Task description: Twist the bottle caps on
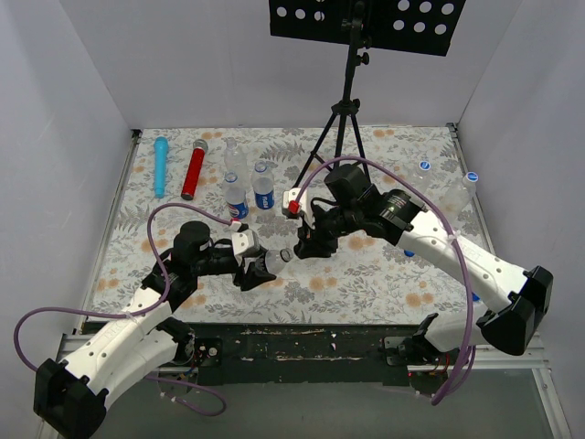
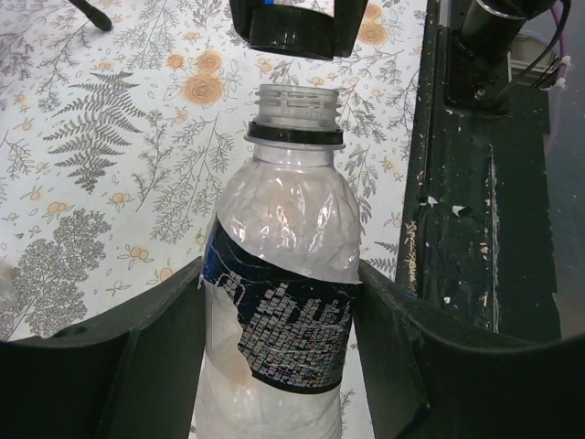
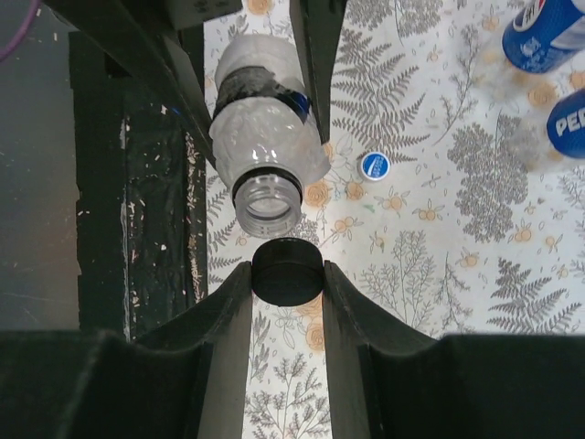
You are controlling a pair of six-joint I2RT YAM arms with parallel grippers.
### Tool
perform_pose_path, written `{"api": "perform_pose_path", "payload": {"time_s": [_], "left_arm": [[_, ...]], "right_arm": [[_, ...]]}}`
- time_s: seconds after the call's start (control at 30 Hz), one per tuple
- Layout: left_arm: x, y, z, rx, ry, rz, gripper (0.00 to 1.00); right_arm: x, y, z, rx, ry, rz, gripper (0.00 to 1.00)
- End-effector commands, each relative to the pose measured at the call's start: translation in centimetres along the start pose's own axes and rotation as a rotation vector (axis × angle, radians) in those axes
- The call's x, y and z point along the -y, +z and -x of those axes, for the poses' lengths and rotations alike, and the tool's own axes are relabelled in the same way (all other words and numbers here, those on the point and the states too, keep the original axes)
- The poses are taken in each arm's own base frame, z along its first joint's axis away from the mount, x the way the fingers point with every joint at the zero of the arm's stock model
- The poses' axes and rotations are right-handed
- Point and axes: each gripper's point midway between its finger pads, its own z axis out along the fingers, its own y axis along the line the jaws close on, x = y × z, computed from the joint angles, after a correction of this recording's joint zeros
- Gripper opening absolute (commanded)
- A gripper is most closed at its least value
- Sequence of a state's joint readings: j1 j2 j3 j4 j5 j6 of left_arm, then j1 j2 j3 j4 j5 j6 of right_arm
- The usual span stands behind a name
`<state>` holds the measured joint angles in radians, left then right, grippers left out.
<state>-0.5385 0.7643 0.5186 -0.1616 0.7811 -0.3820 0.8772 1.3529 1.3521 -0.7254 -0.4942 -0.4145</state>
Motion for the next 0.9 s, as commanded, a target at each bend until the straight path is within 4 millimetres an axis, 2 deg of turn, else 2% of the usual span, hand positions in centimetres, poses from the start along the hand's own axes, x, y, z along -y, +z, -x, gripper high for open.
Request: {"api": "perform_pose_path", "payload": {"time_s": [0.0,0.23,0.87], "left_arm": [[1.0,-0.1,1.2,0.028,0.03,-0.059,0.04],[1.4,0.0,1.4,0.035,0.023,-0.08,0.04],[1.8,-0.2,2.6,0.077,0.013,-0.09,0.01]], "right_arm": [[-0.9,-1.1,4.1,0.13,-0.123,0.024,0.2],[-1.8,-0.3,4.4,0.133,-0.144,0.076,0.19],[-3.1,0.7,3.0,0.102,-0.146,0.154,0.19]]}}
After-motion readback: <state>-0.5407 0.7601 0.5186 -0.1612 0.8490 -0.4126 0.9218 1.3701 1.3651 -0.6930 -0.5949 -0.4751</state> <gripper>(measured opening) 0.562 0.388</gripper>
